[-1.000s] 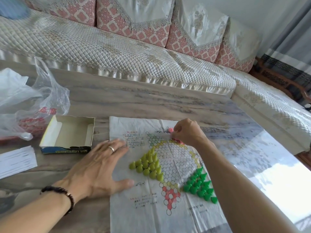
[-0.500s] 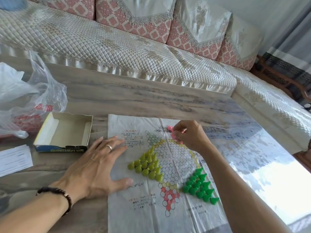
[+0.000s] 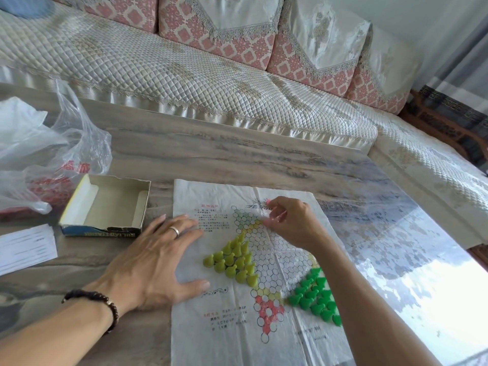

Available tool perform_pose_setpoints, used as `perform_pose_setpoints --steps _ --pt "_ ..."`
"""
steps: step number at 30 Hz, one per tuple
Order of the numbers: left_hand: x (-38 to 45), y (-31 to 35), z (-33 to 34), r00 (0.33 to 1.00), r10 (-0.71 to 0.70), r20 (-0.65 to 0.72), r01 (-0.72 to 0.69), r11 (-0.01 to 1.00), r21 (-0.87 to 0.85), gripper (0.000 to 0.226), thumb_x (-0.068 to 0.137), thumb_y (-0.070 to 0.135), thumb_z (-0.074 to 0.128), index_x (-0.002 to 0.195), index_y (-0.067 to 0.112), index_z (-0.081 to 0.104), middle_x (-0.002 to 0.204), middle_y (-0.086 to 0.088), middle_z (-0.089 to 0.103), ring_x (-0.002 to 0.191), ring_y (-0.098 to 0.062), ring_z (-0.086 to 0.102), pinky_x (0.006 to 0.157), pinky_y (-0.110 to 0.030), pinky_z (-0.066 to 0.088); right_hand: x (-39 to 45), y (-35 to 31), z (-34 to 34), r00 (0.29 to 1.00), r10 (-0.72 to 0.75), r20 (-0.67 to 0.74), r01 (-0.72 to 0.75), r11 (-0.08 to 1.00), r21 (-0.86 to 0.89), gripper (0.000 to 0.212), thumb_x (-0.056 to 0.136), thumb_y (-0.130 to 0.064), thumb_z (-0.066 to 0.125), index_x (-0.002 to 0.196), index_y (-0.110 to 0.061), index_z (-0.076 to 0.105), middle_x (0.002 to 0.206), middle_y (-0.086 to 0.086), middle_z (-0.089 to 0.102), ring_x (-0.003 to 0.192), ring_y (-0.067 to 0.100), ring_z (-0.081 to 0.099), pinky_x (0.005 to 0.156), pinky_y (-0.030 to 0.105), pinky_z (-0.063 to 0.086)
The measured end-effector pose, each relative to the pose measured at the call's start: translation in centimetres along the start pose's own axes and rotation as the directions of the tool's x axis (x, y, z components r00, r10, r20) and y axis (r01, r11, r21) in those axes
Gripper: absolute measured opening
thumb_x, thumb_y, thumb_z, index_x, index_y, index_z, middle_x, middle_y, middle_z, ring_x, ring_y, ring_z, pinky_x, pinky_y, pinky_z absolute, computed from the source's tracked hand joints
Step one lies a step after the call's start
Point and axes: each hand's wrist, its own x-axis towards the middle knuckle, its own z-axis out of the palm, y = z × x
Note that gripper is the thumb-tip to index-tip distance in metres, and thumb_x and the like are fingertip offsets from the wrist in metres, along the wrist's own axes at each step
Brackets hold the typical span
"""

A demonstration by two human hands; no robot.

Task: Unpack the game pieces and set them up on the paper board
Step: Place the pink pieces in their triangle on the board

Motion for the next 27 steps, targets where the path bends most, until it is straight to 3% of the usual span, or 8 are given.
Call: perform_pose_setpoints --steps 2,6,10,14,18,21,27 --pt "0.1 0.0 0.0 1.000 0.000 0.001 0.000 1.000 -0.001 0.101 0.066 0.087 0.035 0.148 0.028 0.028 0.156 0.012 0.018 0.143 -0.001 0.006 0.117 -0.028 -0.007 0.2 0.6 -1.2 0.995 0.045 -0.094 -0.042 0.999 0.035 0.025 0.084 -0.011 0.065 0.109 -0.009 0.066 0.088 -0.001 0.069 0.072 0.006 0.066 0.065 0.023 0.058" --pt "0.0 0.0 0.1 1.000 -0.002 0.008 0.002 1.000 0.007 0.101 0.066 0.087 0.035 0.148 0.028 0.027 0.156 0.012 0.017 0.143 -0.001 0.004 0.117 -0.028 -0.007 0.3 2.4 -3.1 0.962 0.157 -0.222 -0.168 0.985 -0.035 0.017 0.083 -0.001 0.059 0.086 -0.010 0.073 0.074 -0.003 0.069 0.053 -0.001 0.057 0.046 0.007 0.042" --pt "0.0 0.0 0.1 1.000 -0.010 0.007 0.010 1.000 0.018 0.101 0.066 0.088 0.033 0.148 0.029 0.026 0.157 0.011 0.016 0.144 -0.002 0.004 0.118 -0.030 -0.005 -0.5 2.5 -2.4 0.987 0.122 -0.110 -0.132 0.986 -0.097 0.018 0.086 -0.003 0.058 0.088 -0.010 0.074 0.083 0.001 0.073 0.062 0.008 0.067 0.059 0.023 0.058" --pt "0.0 0.0 0.1 1.000 -0.014 0.006 0.013 0.999 0.029 0.100 0.066 0.087 0.035 0.147 0.029 0.028 0.156 0.011 0.018 0.144 -0.002 0.005 0.118 -0.029 -0.005 -1.0 2.2 -1.4 0.991 0.057 -0.124 -0.073 0.989 -0.132 0.019 0.084 -0.001 0.060 0.089 -0.011 0.076 0.080 0.003 0.074 0.058 0.012 0.067 0.056 0.031 0.059" --pt "-0.1 0.0 0.1 1.000 -0.019 0.014 0.019 0.999 0.046 0.100 0.065 0.088 0.032 0.147 0.032 0.025 0.157 0.013 0.014 0.143 -0.001 0.002 0.118 -0.029 -0.005 -1.6 2.4 -1.3 0.992 0.052 -0.116 -0.062 0.994 -0.091 0.012 0.082 -0.012 0.071 0.094 -0.013 0.074 0.086 -0.001 0.074 0.072 0.007 0.067 0.071 0.027 0.059" --pt "-0.1 0.0 0.0 1.000 -0.023 0.020 0.022 0.999 0.049 0.101 0.065 0.089 0.030 0.148 0.033 0.021 0.157 0.014 0.011 0.143 0.001 -0.002 0.117 -0.028 -0.008 -2.0 2.3 -1.3 0.995 0.035 -0.098 -0.043 0.996 -0.084 0.018 0.084 -0.018 0.071 0.101 -0.013 0.070 0.089 -0.001 0.072 0.073 0.005 0.065 0.073 0.027 0.059" --pt "0.1 0.0 0.1 1.000 -0.021 0.011 0.021 0.999 0.025 0.099 0.066 0.087 0.034 0.147 0.031 0.026 0.157 0.012 0.016 0.143 0.000 0.003 0.117 -0.028 -0.006 -2.0 1.7 -1.0 0.995 -0.006 -0.104 -0.009 0.990 -0.144 0.021 0.088 -0.008 0.064 0.109 -0.006 0.068 0.095 0.006 0.072 0.076 0.012 0.065 0.075 0.023 0.056"
